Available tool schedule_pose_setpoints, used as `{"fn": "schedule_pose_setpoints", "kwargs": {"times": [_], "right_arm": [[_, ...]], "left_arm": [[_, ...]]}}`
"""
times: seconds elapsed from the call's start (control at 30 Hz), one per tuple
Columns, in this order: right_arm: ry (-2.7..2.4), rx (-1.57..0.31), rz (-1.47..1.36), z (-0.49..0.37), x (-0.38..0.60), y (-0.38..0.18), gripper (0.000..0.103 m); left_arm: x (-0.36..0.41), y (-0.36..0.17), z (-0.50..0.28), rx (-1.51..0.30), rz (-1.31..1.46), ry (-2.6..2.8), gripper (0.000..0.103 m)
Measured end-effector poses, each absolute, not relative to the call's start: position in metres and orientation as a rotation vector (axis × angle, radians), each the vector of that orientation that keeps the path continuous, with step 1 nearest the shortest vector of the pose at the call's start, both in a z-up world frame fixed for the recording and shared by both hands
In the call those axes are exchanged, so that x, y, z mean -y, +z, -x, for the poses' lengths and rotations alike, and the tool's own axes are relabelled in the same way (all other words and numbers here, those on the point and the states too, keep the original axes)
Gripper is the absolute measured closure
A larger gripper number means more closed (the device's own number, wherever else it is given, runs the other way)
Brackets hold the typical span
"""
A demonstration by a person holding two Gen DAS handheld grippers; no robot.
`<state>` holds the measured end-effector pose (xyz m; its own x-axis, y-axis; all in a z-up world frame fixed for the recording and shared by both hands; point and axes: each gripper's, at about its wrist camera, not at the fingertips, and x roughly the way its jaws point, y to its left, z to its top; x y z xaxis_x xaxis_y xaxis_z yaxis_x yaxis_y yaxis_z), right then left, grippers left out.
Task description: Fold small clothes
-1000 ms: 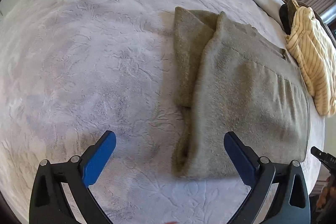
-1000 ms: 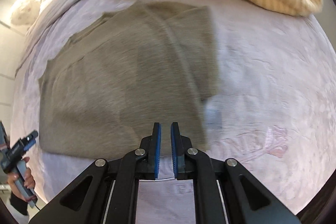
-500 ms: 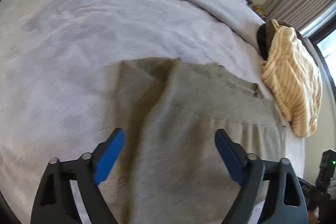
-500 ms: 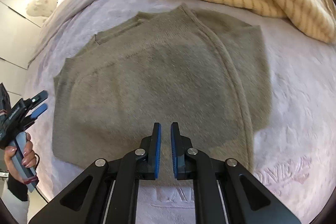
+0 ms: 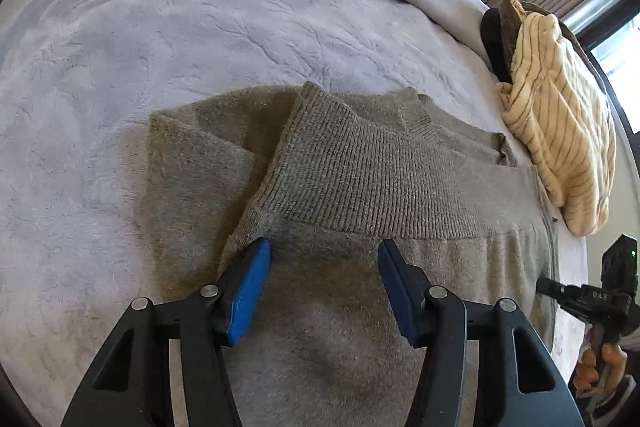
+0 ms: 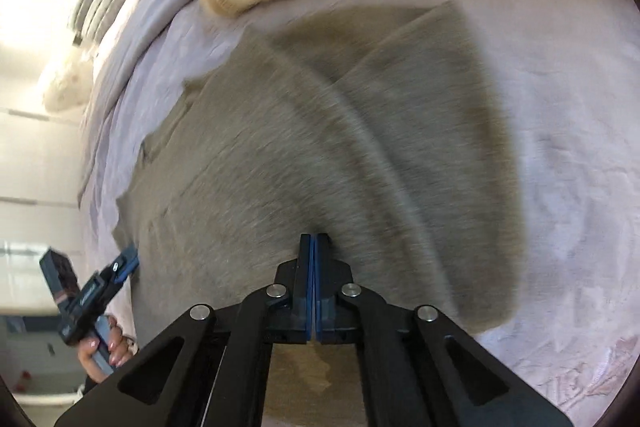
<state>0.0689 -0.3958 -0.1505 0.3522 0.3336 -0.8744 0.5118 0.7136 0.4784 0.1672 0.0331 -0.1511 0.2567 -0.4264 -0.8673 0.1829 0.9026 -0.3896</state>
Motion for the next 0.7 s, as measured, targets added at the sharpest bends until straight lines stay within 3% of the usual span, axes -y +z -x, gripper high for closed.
{"fn": "schedule_pose_setpoints", "kwargs": {"times": [0.37,0.5,0.7], "right_arm": [[0.050,-1.322,-0.706,-0.049,0.317,-0.131,0.099],[0.090,-1.423,-0.667,-0.045,0.284,-0.158,0.099],[0.078,-1.426,-0.753,-0.038,0.296,-0.170,0.100]], "left_arm": [[-0.075,-0.120,-0.099,-1.285,0.223,-0.387,0.044],[-0.074,-0.135,-0.065,-1.324,0.213,-0.408,0.044],[-0.106,-0.163,-0.041,-1.383,0.266,-0.348,0.044]]}}
